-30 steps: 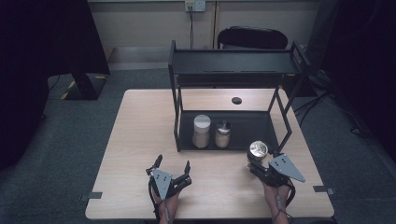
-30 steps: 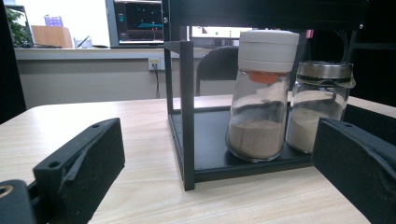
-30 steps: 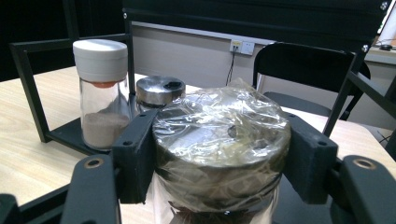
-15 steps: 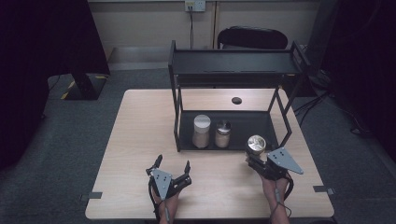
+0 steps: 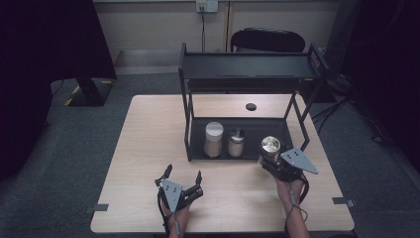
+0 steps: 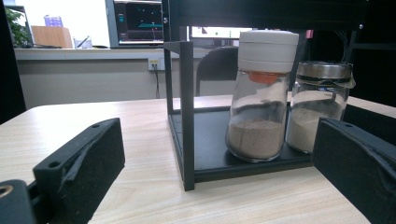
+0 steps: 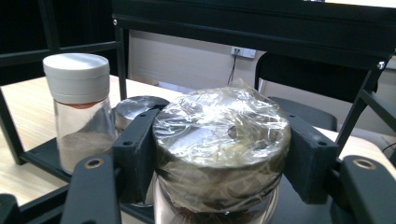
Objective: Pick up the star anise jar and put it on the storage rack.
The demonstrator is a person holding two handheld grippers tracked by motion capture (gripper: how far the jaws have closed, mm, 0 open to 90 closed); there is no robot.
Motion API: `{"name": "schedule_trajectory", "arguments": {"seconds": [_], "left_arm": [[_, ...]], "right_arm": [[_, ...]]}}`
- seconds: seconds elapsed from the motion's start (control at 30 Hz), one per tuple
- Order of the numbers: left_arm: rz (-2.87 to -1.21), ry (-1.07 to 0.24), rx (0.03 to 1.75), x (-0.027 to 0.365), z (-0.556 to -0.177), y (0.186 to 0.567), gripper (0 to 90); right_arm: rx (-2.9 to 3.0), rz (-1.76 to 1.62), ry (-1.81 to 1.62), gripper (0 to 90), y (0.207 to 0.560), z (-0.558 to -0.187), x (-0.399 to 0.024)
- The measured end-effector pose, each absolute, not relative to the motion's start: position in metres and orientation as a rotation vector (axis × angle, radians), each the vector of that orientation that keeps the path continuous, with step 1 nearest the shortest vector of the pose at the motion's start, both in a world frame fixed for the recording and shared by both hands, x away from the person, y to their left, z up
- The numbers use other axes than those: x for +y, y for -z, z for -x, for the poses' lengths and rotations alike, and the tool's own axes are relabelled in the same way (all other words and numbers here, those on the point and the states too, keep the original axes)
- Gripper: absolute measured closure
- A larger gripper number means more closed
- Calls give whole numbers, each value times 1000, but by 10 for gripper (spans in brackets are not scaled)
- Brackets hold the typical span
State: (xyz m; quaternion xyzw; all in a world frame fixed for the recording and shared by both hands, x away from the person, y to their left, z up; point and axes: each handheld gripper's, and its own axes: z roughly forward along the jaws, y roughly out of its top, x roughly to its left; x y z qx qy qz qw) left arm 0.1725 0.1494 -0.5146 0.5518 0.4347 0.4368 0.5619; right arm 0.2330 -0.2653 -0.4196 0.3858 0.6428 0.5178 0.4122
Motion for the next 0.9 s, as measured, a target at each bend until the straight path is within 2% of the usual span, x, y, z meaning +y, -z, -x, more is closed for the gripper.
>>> {"name": "schedule_trajectory", "arguments": {"seconds": [0.9], "left_arm": [[-1303,-1023,1017,151,-173,515,22]], "right_arm": [[1613,-1014,-1306,346,421,-273,-257]]}}
